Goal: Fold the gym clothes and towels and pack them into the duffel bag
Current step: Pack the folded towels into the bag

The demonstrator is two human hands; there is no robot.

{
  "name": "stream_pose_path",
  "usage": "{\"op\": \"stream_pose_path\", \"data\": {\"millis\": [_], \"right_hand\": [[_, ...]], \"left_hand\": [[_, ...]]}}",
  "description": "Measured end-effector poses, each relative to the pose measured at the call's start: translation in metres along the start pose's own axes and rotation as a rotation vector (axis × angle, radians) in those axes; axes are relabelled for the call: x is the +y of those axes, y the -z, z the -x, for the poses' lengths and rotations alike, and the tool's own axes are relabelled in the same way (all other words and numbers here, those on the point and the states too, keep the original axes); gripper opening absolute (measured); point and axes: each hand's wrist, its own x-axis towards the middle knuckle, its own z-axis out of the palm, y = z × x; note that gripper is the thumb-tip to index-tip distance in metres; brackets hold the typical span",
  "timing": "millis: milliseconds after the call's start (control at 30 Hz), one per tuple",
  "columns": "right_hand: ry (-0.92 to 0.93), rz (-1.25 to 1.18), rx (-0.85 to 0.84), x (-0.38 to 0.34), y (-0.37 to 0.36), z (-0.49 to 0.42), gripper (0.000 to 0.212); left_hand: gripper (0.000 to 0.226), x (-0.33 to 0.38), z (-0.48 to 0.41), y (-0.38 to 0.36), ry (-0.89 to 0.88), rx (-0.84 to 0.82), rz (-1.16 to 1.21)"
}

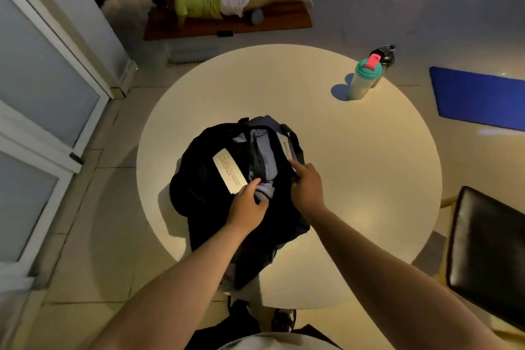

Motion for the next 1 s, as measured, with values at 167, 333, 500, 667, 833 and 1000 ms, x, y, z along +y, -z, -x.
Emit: {"op": "stream_pose_path", "data": {"millis": [167,333,500,667,833,1000], "right_hand": [[0.029,0.025,0.05,0.019,0.035,-0.028,0.042],[0.088,-0.005,0.091,0.044,0.066,-0.061,0.041],[0.158,-0.044,0.042,0.082,0.097,-0.108,0.043],[0.238,-0.08,-0.143,0.12,0.118,-0.126,0.032],[0.083,-0.027,-0.229,0.168,0.132,-0.131,0.058],[0.199,0.068,-0.384,0.189,0.119,-0.127,0.047]], "left_hand": [[0.064,0.04,-0.02,-0.039,-0.057,-0.041,0.072],[0.073,0.078,-0.037,-0.076,-0.086,-0.088,0.034],[0.071,0.134,-0.069,-0.126,-0.122,0.0,0.093],[0.072,0.156,-0.086,-0.156,-0.038,0.085,0.08],[0.08,0.151,-0.072,-0.172,0.019,0.324,-0.256],[0.067,0.136,-0.062,-0.179,0.268,0.353,-0.368]]}}
